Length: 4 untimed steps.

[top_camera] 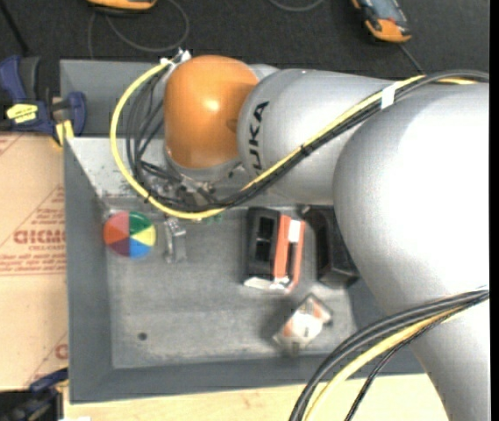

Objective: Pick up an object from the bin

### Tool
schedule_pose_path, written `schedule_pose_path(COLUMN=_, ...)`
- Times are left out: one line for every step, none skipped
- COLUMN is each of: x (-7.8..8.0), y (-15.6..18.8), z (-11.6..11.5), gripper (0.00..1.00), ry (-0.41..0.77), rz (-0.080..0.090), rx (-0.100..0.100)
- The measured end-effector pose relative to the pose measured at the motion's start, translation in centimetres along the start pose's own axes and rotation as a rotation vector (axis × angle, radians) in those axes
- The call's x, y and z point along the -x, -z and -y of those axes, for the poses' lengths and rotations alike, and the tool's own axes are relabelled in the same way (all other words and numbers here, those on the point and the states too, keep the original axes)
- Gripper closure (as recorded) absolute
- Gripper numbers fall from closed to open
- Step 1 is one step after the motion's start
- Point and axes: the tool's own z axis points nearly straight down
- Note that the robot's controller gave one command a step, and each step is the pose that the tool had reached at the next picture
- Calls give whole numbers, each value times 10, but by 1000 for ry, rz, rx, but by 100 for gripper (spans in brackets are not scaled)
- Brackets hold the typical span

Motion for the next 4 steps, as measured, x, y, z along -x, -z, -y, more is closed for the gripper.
schedule_pose_path(x=9, y=12, z=-4, gripper=0, ry=180, rz=6, rx=-2)
schedule_pose_path(x=-4, y=-48, z=0, gripper=0, ry=213, rz=7, rx=-1)
schedule_pose_path(x=-3, y=-49, z=-12, gripper=100, ry=537, rz=7, rx=-3)
schedule_pose_path(x=-3, y=-50, z=-12, gripper=100, ry=536, rz=7, rx=-2)
